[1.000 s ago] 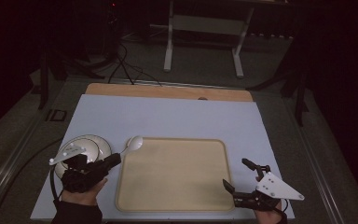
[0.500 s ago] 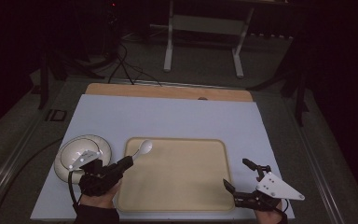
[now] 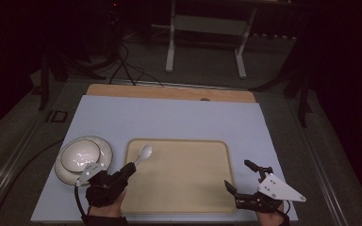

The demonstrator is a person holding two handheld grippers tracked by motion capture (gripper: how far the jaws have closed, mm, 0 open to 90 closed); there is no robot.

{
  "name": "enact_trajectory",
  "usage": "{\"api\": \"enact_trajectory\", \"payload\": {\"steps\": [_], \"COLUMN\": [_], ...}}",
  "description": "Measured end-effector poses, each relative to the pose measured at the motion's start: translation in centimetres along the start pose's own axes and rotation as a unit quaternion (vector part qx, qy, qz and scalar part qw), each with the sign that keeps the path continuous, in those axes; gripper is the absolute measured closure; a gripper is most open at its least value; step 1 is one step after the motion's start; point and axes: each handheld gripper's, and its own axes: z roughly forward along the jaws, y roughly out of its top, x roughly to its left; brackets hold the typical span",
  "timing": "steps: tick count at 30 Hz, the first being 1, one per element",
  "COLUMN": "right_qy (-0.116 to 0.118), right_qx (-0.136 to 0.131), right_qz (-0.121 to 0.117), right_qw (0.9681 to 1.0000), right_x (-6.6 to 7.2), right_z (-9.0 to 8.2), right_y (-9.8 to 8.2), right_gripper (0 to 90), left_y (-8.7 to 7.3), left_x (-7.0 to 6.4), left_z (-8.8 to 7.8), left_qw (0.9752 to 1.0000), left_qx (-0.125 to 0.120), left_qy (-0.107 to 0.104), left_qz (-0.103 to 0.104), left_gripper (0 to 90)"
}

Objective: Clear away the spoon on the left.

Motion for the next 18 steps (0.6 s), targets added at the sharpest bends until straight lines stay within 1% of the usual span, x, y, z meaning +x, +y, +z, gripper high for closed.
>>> {"api": "enact_trajectory", "payload": {"steps": [1, 3, 5, 7, 8, 9, 10, 13, 14, 16, 18], "right_qy": [-0.001, 0.000, 0.000, 0.001, 0.001, 0.002, 0.001, 0.003, 0.004, 0.006, 0.010], "right_qx": [0.000, -0.001, 0.000, 0.001, 0.001, 0.000, 0.001, 0.000, 0.000, 0.001, 0.002], "right_qz": [0.001, 0.001, 0.002, 0.003, 0.004, 0.003, 0.003, 0.004, 0.004, 0.005, 0.008], "right_qw": [1.0000, 1.0000, 1.0000, 1.0000, 1.0000, 1.0000, 1.0000, 1.0000, 1.0000, 1.0000, 0.9999], "right_x": [0.0, 0.0, 0.0, 0.0, 0.0, 0.0, 0.0, 0.0, 0.0, 0.0, 0.0], "right_z": [0.0, 0.0, 0.1, 0.2, 0.2, 0.2, 0.2, 0.2, 0.2, 0.3, 0.4], "right_y": [0.0, 0.0, 0.0, 0.0, 0.0, 0.0, 0.0, 0.0, 0.0, 0.0, 0.0], "right_gripper": [11.7, 11.7, 11.7, 11.7, 11.7, 11.7, 11.7, 11.7, 11.7, 11.7, 11.7], "left_y": [-0.3, -0.8, -1.2, -1.6, -1.8, -1.9, -2.1, -2.3, -3.2, -3.7, -4.2], "left_x": [0.1, -0.2, -0.2, -0.4, -0.4, -0.4, -0.4, -0.4, -0.4, -0.5, -0.5], "left_z": [0.1, 0.4, 0.7, 1.0, 1.2, 1.3, 1.5, 1.6, 2.2, 2.5, 2.8], "left_qw": [1.0000, 0.9999, 0.9999, 0.9998, 0.9999, 0.9998, 0.9997, 0.9996, 0.9989, 0.9987, 0.9984], "left_qx": [-0.003, -0.009, -0.011, -0.015, -0.015, -0.019, -0.021, -0.023, -0.036, -0.039, -0.044], "left_qy": [-0.004, 0.008, 0.005, 0.009, 0.006, 0.010, 0.015, 0.018, 0.029, 0.032, 0.035], "left_qz": [-0.008, 0.002, -0.003, 0.001, -0.002, -0.004, 0.003, 0.005, 0.006, 0.007, 0.004], "left_gripper": [85.9, 85.9, 85.9, 85.9, 85.9, 85.9, 85.9, 85.9, 85.9, 85.9, 85.9]}}
